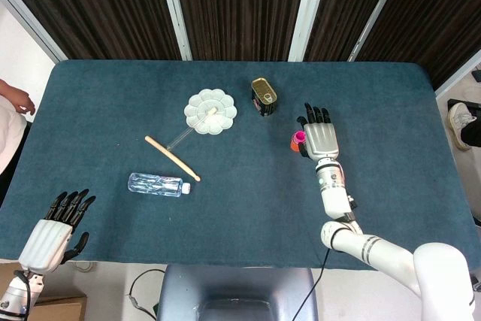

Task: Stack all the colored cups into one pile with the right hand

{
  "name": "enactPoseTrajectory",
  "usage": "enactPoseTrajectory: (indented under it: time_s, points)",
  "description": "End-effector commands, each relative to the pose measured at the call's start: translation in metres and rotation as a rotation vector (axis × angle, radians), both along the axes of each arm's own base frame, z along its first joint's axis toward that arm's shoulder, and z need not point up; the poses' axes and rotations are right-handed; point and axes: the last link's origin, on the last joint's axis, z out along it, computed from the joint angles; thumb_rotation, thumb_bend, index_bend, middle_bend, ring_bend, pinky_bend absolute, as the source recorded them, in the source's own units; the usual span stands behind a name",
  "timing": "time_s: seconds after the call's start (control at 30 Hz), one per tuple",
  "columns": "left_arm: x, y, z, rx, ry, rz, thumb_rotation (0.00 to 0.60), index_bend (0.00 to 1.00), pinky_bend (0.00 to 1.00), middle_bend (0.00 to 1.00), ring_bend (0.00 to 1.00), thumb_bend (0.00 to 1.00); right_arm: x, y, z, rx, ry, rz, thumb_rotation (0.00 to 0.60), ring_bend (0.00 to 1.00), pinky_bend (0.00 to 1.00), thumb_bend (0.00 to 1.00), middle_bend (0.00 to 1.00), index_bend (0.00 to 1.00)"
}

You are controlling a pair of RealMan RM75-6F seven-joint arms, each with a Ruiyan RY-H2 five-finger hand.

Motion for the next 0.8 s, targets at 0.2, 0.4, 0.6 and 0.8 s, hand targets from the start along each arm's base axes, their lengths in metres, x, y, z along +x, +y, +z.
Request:
enactPoseTrajectory:
  time_s: [0.2, 0.4, 0.6, 0.8]
  points:
    - [0.000, -0.003, 0.006, 0.023, -0.016, -0.011, 0.600, 0.00, 0.07, 0.00, 0.00, 0.46, -0.036, 0.107, 0.065, -0.014, -0.034, 0.132, 0.600, 0.00, 0.00, 0.47, 0.00, 0.01]
    - [0.003, -0.008, 0.007, 0.035, -0.024, -0.032, 0.600, 0.00, 0.07, 0.00, 0.00, 0.46, -0.093, 0.228, 0.118, -0.052, 0.019, 0.142, 0.600, 0.00, 0.00, 0.46, 0.00, 0.00]
    - [0.007, -0.014, 0.003, 0.027, -0.019, -0.065, 0.600, 0.00, 0.07, 0.00, 0.00, 0.46, -0.136, 0.274, 0.131, -0.051, 0.062, 0.032, 0.600, 0.00, 0.00, 0.45, 0.00, 0.02]
    - [0.008, -0.015, 0.003, 0.039, -0.009, -0.066, 0.600, 0.00, 0.07, 0.00, 0.00, 0.46, -0.133, 0.276, 0.140, -0.066, 0.050, 0.037, 0.600, 0.00, 0.00, 0.44, 0.00, 0.02]
